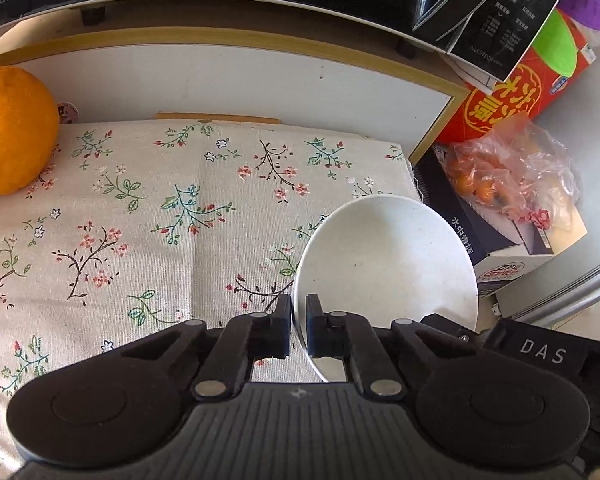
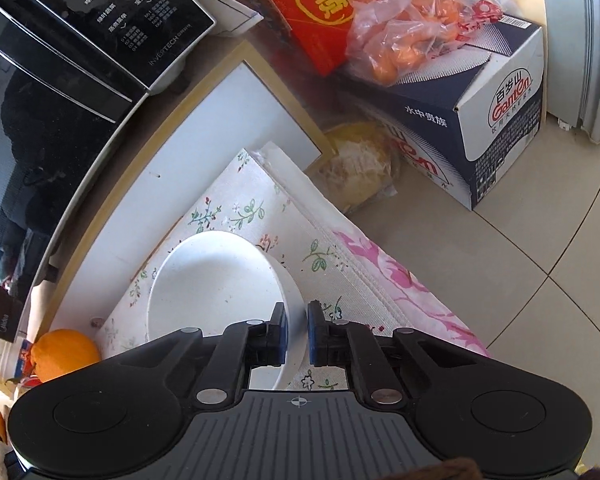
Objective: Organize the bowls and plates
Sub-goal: 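Close the left gripper on the white bowl rim, then carry the white bowl with the left gripper beside the other white bowls, lower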
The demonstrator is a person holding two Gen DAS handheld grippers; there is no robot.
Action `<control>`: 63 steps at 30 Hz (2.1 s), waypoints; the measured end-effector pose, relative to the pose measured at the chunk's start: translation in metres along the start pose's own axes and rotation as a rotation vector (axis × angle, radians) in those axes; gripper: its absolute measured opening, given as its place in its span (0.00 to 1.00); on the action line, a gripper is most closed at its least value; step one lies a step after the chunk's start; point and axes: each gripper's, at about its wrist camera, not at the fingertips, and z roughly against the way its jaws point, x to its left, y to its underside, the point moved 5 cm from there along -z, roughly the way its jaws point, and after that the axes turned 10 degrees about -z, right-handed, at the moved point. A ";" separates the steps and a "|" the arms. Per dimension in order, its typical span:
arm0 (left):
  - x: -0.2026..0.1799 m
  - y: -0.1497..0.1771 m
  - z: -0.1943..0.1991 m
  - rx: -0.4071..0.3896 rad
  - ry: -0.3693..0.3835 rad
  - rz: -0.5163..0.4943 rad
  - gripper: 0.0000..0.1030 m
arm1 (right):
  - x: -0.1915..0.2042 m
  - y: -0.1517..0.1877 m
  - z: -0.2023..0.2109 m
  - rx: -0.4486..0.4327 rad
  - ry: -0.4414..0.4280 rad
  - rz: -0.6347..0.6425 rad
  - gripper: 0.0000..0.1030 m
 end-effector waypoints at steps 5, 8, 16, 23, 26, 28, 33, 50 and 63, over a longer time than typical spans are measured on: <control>0.002 -0.002 0.000 -0.009 0.008 0.014 0.05 | 0.005 0.000 0.002 -0.008 0.008 0.024 0.08; 0.003 -0.003 0.003 -0.018 0.017 0.024 0.05 | 0.006 0.000 0.004 -0.010 0.000 0.028 0.08; 0.007 -0.004 0.022 -0.064 0.054 0.053 0.05 | 0.020 -0.001 0.024 -0.027 -0.036 0.082 0.08; 0.012 0.000 0.054 -0.124 0.063 0.076 0.05 | 0.039 0.006 0.050 -0.039 -0.089 0.150 0.10; 0.013 0.003 0.069 -0.149 0.066 0.087 0.05 | 0.046 0.010 0.064 -0.051 -0.111 0.176 0.11; 0.013 0.004 0.079 -0.166 0.068 0.092 0.05 | 0.049 0.013 0.074 -0.061 -0.124 0.190 0.11; 0.009 0.008 0.104 -0.203 0.075 0.099 0.05 | 0.053 0.020 0.102 -0.089 -0.155 0.226 0.11; 0.004 0.053 0.164 -0.235 0.076 0.108 0.05 | 0.038 0.070 0.171 -0.071 -0.189 0.300 0.12; 0.008 0.090 0.198 -0.237 0.093 0.113 0.04 | 0.017 0.110 0.202 -0.028 -0.211 0.341 0.12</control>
